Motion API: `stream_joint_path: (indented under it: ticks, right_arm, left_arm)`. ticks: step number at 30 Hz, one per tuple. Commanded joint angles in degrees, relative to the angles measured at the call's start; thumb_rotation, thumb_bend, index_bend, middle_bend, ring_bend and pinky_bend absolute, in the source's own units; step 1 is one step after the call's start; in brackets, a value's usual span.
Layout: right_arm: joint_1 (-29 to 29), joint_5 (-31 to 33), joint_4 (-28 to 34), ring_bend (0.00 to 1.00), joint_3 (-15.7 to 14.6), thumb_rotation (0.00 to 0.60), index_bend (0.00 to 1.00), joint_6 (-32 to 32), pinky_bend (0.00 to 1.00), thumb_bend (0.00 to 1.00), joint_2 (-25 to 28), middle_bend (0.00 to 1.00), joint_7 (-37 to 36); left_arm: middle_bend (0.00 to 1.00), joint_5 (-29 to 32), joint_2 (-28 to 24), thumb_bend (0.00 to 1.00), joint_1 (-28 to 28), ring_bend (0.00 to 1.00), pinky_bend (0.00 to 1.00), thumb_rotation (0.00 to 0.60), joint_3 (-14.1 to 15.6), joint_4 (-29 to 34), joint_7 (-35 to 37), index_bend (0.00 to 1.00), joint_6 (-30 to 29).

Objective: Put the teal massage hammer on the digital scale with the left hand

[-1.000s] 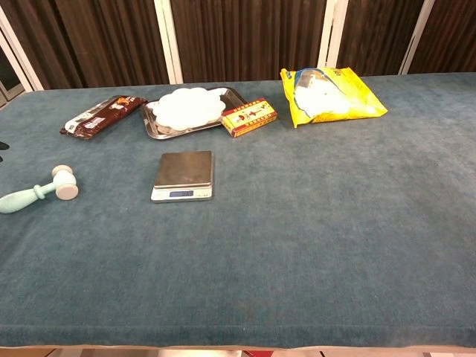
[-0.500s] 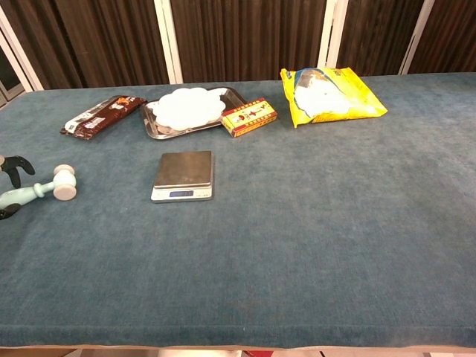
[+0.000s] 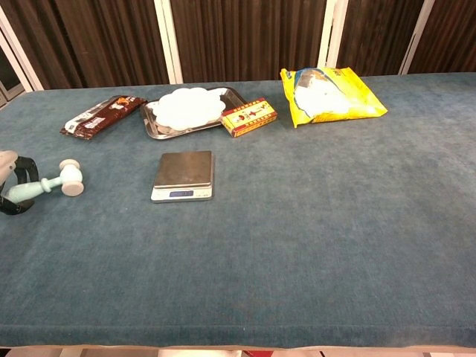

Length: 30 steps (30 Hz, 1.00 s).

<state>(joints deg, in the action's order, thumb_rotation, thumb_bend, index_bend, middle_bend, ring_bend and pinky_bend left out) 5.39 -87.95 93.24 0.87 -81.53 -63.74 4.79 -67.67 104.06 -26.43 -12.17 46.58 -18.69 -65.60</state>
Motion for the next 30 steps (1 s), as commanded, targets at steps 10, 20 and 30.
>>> stream_joint_path:
  ticks: [10,20,30]
  right_arm:
    - [0.2,-0.1,0.2,0.00,-0.3,0.600,0.00,0.5,0.00,0.21,-0.2,0.00,0.6]
    - [0.7,0.0,0.5,0.00,-0.4,0.600,0.00,1.6,0.00,0.21,-0.4,0.00,1.3]
    - [0.8,0.5,0.4,0.00,-0.3,0.600,0.00,1.9,0.00,0.21,0.3,0.00,-0.2]
  left_arm:
    - [0.71,-1.5,1.1,0.40,-0.7,0.78,0.67,0.600,-2.0,-0.6,9.2,0.69,-2.4]
    - [0.71,-1.7,4.7,0.40,-5.2,0.79,0.67,0.600,-5.4,4.1,3.6,0.69,-6.1]
    - [0.71,-3.4,6.6,0.40,-6.7,0.80,0.67,0.600,-4.0,12.1,-5.4,0.69,-9.0]
